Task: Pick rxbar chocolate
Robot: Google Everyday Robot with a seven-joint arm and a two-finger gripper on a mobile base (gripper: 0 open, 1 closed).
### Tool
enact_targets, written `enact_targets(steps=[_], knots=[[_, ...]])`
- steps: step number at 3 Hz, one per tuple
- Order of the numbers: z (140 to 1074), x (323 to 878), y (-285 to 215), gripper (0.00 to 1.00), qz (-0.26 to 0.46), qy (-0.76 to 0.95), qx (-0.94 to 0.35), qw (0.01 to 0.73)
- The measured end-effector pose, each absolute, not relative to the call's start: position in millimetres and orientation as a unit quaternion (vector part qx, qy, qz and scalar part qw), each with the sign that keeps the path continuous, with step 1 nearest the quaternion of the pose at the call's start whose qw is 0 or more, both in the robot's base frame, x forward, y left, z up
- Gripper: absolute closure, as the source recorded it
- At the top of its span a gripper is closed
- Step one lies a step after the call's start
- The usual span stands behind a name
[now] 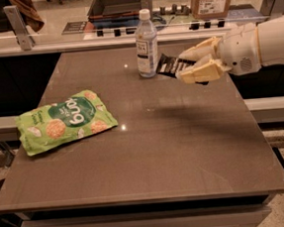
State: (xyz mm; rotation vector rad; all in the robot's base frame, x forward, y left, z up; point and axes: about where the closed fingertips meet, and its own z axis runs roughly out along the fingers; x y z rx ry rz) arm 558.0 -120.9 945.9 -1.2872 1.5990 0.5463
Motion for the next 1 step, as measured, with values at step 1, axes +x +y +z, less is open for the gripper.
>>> enact_targets(steps=[1], knots=[[945.9, 558.0, -120.8, 1.00, 0.225, 0.657, -0.529, 0.487]])
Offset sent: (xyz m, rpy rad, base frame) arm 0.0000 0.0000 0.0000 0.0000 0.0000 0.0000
